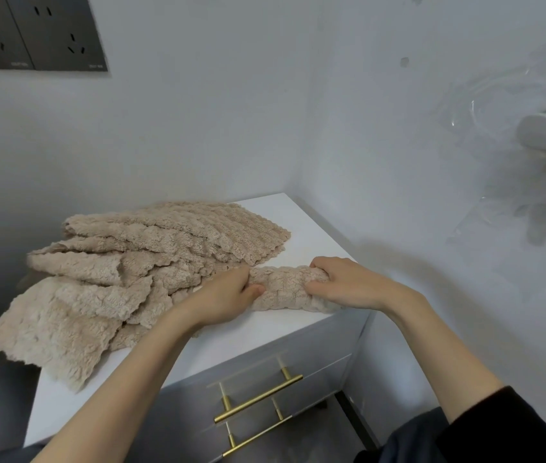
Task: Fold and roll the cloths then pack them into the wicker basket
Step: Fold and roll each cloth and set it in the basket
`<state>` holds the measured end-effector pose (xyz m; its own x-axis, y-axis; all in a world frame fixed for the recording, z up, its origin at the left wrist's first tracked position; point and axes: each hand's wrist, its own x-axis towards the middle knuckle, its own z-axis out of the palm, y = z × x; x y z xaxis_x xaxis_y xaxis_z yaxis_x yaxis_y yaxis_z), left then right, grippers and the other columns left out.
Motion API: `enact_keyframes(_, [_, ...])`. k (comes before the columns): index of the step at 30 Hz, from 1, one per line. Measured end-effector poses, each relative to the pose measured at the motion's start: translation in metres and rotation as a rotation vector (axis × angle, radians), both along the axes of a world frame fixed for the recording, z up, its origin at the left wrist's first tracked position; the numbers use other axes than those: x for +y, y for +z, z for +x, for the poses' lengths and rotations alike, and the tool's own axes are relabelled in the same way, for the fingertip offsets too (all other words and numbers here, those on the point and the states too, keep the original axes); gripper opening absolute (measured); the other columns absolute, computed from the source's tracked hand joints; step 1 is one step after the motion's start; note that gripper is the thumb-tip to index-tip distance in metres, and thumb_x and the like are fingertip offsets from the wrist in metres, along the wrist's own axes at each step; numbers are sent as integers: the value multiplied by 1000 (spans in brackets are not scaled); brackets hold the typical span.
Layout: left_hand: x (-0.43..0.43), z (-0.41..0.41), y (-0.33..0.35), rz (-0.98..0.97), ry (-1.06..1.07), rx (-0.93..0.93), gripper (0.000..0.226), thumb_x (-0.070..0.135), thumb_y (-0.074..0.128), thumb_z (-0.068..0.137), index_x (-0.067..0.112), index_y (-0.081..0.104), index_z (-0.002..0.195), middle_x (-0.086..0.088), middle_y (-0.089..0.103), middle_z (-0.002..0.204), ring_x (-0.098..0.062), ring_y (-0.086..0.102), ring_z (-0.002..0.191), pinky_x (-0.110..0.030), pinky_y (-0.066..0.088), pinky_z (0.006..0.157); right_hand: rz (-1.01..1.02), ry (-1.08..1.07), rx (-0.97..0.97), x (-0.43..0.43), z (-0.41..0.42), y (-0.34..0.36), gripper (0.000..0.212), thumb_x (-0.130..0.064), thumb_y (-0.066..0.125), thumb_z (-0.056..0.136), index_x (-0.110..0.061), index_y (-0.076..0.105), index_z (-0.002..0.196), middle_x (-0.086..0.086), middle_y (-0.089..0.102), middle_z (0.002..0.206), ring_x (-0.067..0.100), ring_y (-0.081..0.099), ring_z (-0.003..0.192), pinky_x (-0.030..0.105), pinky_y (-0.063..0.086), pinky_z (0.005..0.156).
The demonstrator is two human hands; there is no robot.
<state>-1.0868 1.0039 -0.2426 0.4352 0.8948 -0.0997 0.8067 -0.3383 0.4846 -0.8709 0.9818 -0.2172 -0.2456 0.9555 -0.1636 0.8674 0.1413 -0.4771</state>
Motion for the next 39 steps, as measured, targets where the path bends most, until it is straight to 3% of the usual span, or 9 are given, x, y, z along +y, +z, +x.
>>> enact_keyframes(5, [-15, 0, 15, -2, 20, -259, 22, 26, 45, 100, 8, 42, 86, -1, 43, 74, -11, 37, 63, -20, 31, 54, -3, -39, 132, -16, 2, 19, 8, -33, 50, 91, -25, 49, 89, -8, 52, 81, 6, 47, 67, 22, 32, 57])
enact_keyframes(8, [-27, 3, 31, -64, 30, -527, 23, 20, 48, 99, -3, 45, 96, -6, 46, 84, -15, 49, 77, -7, 44, 63, 30, -70, 225, -35, 7, 36, 5, -32, 49, 90, -29, 48, 93, -3, 58, 90, 11, 51, 74, 25, 38, 62])
enact_keyframes(15, [-67, 34, 64, -206, -99, -857, 9, 12, 53, 96, 10, 59, 102, -3, 60, 97, -9, 64, 87, -21, 54, 79, 135, -155, 349, -104, 36, 54, 13, -28, 47, 92, -31, 50, 104, 0, 62, 101, 19, 57, 91, 32, 43, 74])
enact_keyframes(21, [-107, 72, 69, -268, -190, -830, 17, 17, 53, 96, 11, 60, 111, -6, 64, 109, -17, 66, 97, -25, 54, 87, 75, -237, 414, -173, 65, 50, 15, -30, 43, 94, -37, 45, 107, -9, 59, 106, 17, 58, 99, 31, 49, 75])
enact_keyframes(24, [-127, 90, 69, -276, -270, -787, 12, 18, 54, 96, 15, 62, 104, 12, 67, 92, -2, 64, 82, -15, 52, 74, 16, -258, 421, -203, 75, 43, 25, -48, 39, 90, -38, 37, 113, 5, 57, 105, 25, 58, 88, 32, 48, 71])
enact_keyframes(27, [-145, 109, 67, -348, -324, -751, 15, 16, 57, 94, 15, 64, 107, 7, 68, 98, -7, 65, 90, -22, 54, 86, -25, -294, 508, -233, 83, 33, 33, -53, 44, 82, -37, 34, 110, -3, 55, 86, 7, 52, 67, 20, 43, 60])
enact_keyframes(33, [-183, 161, 45, -398, -449, -608, 20, 23, 61, 92, 21, 65, 112, 9, 68, 107, -10, 67, 93, -20, 54, 82, -25, -425, 625, -299, 113, -6, 28, -45, 45, 85, -32, 39, 108, -7, 53, 95, -5, 52, 75, 14, 41, 66])
enact_keyframes(37, [-208, 197, 17, -376, -504, -491, 39, 35, 58, 93, 26, 52, 131, 10, 56, 125, -8, 64, 98, -26, 54, 87, -12, -591, 694, -338, 143, -42, 32, -45, 47, 80, -26, 42, 106, -8, 51, 94, 1, 50, 77, 24, 39, 73])
enact_keyframes(39, [-218, 215, 0, -362, -511, -441, 43, 38, 54, 94, 29, 47, 135, 11, 51, 127, -1, 59, 97, -16, 49, 81, 18, -701, 706, -354, 163, -64, 33, -46, 46, 79, -27, 43, 105, -6, 50, 99, 0, 51, 81, 26, 40, 75])
